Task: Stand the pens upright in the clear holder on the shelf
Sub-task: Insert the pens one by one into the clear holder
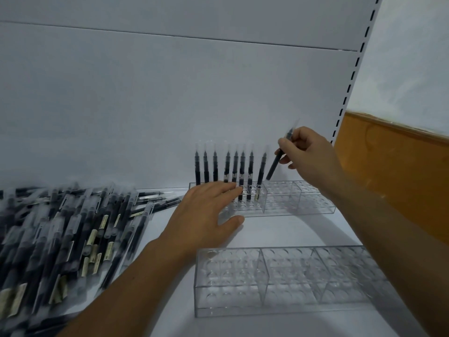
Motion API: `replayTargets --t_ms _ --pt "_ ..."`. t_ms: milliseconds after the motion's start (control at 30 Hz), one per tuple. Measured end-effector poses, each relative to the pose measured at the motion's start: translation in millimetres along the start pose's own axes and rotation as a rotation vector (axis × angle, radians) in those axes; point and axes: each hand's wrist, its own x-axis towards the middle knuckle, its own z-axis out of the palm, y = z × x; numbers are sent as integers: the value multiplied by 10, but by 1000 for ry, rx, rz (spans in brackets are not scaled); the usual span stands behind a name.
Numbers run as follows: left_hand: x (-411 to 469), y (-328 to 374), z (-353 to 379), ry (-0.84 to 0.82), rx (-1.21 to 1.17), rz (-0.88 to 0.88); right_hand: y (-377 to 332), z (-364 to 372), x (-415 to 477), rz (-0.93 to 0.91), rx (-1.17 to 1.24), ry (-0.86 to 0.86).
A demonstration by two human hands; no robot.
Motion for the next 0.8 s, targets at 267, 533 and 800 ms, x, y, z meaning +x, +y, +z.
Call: replayTargets --t_ms 267,533,800 --pt "10 -13 10 -13 2 0 38 54 -41 26 -240 -321" --pt "-6 2 -22 9 -121 -11 66 55 -26 12 -301 -331" --pt "-191 53 -593 234 -300 -303 -37 -103 -45 -39 -646 -410"
